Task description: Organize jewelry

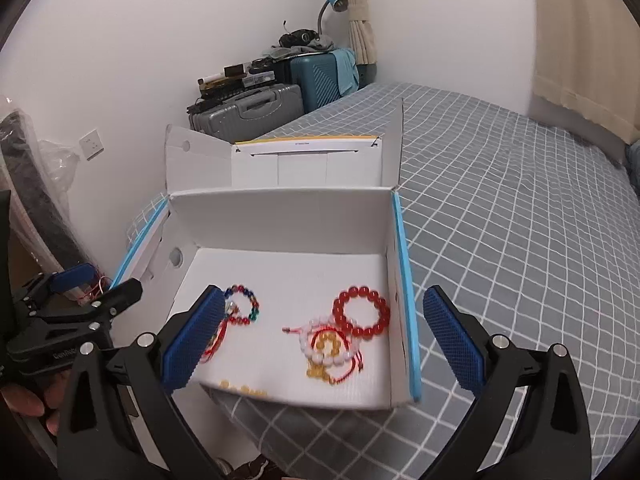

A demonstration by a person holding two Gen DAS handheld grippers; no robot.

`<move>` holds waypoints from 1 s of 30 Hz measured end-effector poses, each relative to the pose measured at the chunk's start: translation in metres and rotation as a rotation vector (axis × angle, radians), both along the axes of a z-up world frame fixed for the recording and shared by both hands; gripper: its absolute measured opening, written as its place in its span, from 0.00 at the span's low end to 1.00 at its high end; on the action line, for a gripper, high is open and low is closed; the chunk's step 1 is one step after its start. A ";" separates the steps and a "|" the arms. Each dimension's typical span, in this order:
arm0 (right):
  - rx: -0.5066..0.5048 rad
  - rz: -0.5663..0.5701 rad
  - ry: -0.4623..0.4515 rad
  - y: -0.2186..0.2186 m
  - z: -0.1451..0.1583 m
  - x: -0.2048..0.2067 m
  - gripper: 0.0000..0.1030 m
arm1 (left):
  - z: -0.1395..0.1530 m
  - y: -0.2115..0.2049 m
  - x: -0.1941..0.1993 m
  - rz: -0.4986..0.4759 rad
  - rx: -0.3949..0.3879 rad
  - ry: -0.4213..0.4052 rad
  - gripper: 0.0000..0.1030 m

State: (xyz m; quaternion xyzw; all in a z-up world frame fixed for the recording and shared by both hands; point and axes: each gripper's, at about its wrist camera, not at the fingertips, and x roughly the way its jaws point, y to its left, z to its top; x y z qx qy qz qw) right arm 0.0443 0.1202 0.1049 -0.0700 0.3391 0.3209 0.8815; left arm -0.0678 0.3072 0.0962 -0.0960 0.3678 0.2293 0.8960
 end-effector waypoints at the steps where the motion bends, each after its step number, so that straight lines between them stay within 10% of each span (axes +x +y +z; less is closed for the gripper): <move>1: 0.002 -0.002 -0.003 -0.005 -0.001 -0.006 0.93 | 0.000 -0.002 -0.006 0.002 0.000 -0.008 0.94; 30: -0.062 -0.083 -0.021 -0.024 -0.052 -0.053 0.93 | -0.037 -0.025 -0.061 0.015 -0.003 0.003 0.94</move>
